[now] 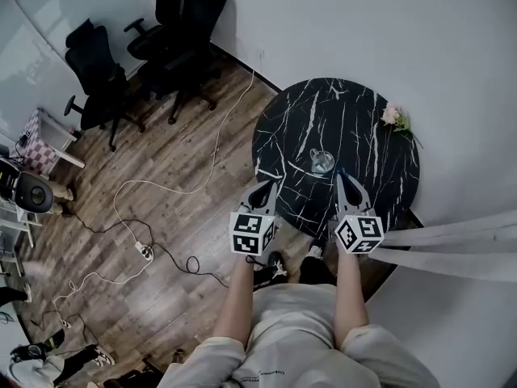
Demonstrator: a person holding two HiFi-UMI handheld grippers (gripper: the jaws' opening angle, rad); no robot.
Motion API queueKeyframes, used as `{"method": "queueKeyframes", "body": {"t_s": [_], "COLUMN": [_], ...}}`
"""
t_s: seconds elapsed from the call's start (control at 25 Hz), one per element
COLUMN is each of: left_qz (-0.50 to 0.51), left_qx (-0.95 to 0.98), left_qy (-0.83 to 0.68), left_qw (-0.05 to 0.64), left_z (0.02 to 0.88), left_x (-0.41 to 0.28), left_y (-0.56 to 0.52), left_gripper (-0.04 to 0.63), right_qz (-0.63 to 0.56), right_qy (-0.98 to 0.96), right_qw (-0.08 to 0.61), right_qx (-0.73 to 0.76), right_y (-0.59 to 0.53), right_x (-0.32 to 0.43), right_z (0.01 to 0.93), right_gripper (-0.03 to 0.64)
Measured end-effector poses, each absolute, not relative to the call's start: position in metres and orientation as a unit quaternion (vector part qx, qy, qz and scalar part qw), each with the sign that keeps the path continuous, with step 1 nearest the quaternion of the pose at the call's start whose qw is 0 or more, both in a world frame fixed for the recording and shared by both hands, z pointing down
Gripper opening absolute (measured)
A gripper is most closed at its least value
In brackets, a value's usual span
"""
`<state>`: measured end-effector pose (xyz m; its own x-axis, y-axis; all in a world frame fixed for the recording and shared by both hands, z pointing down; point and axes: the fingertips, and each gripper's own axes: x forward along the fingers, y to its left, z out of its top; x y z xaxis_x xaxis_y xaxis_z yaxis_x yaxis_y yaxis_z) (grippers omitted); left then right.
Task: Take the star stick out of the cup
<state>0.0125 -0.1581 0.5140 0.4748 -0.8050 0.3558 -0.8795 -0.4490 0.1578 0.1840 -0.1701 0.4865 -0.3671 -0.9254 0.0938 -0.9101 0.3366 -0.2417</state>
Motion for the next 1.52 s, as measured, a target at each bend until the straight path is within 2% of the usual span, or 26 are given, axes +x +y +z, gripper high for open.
{"method": "queueKeyframes", "body": {"t_s": [0.4, 0.8, 1.52], "left_qz": [0.111, 0.111, 0.123], "left_qx": [0.851, 0.854, 0.856], "left_qy": [-0.490, -0.483, -0.475], "left_qw": [0.154, 0.157, 0.163], "left_z": [0.523, 0.532, 0.541], "left_x": [0.025, 0.021, 0.023], "left_y": [-0.161, -0.164, -0.167], "left_gripper": [0.023, 0.023, 0.023], "right_qz": [-0.160, -0.184, -0.186], "right_qy": [0.816, 0.820, 0.825], "right_qw": [-0.008, -0.083, -0.102], "right_qx": [-0.556, -0.536, -0.524], "right_y": [-0.154, -0.155, -0.165], "right_x": [0.177, 0.168, 0.168], "right_z": [0.535, 0.573, 0.572], "right_gripper": [0.044, 0.044, 0.044]}}
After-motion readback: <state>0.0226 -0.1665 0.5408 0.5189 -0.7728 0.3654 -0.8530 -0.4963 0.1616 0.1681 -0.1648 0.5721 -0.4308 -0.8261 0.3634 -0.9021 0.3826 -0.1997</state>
